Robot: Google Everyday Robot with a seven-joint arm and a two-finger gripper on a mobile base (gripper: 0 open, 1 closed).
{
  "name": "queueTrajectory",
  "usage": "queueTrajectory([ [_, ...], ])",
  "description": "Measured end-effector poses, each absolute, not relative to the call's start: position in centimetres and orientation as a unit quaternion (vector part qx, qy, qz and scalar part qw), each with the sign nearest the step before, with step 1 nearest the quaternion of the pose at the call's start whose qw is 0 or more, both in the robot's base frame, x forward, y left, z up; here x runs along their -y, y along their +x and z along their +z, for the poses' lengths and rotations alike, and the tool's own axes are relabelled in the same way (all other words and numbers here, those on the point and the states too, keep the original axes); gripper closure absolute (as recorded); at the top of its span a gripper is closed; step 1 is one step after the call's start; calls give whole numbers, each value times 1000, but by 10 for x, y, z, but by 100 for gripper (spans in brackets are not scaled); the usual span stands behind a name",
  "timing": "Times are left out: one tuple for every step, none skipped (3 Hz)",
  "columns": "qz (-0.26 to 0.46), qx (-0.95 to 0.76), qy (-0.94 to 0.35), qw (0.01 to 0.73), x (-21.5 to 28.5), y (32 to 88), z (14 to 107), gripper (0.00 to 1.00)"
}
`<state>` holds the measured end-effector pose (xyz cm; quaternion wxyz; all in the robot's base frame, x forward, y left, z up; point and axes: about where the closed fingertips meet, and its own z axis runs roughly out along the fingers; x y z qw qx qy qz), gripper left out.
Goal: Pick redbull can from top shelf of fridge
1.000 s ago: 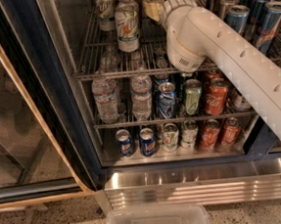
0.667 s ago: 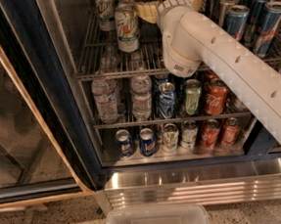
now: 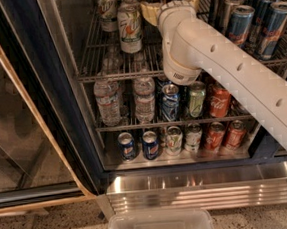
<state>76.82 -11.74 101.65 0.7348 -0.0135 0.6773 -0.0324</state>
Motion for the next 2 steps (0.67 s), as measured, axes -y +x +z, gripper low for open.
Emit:
queueTrajectory([
  [-36, -676, -12, 736, 116, 765, 1016, 31],
  [-40, -676, -8, 736, 118, 767, 1015, 31],
])
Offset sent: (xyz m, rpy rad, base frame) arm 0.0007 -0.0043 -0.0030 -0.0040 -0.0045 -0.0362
